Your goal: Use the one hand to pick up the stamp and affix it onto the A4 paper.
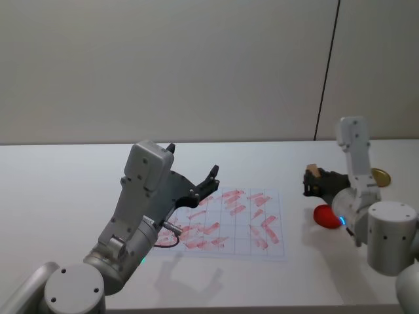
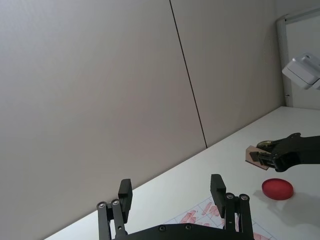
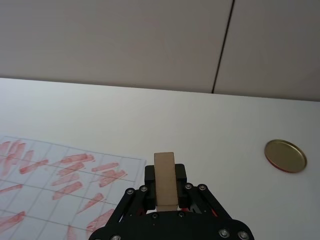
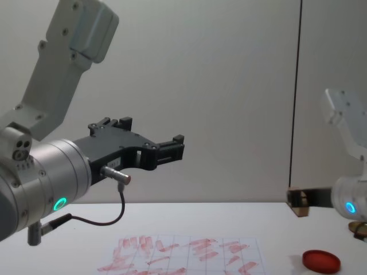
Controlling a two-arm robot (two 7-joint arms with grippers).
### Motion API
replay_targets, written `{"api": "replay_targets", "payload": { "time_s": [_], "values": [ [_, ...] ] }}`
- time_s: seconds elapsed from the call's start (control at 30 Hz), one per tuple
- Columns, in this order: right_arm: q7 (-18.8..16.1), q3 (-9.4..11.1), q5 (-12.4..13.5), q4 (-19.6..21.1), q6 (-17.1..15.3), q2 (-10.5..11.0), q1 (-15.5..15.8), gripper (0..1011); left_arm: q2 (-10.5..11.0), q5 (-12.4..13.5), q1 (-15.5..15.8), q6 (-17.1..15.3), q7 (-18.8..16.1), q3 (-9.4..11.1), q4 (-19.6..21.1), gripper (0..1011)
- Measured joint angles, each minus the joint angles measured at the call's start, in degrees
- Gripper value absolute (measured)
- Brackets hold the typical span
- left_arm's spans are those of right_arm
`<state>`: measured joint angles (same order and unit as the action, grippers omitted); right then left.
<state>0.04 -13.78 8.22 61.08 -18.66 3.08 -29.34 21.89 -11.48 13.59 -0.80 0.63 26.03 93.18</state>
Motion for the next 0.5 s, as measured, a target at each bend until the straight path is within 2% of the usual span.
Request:
{"api": "replay_targets", "payload": {
  "time_s": [0.23,0.5],
  "values": [
    [-2.61,-1.76,-0.99,2.26,-1.54,-0.69,1.02,217,0.0,0.0,0.0,0.0,0.0,0.0,0.0,993],
    [-5.81,-4.43,-2.43,1.99,-3.25,-2.03,1.68,217,0.0,0.0,0.0,0.0,0.0,0.0,0.0,993]
  ]
}}
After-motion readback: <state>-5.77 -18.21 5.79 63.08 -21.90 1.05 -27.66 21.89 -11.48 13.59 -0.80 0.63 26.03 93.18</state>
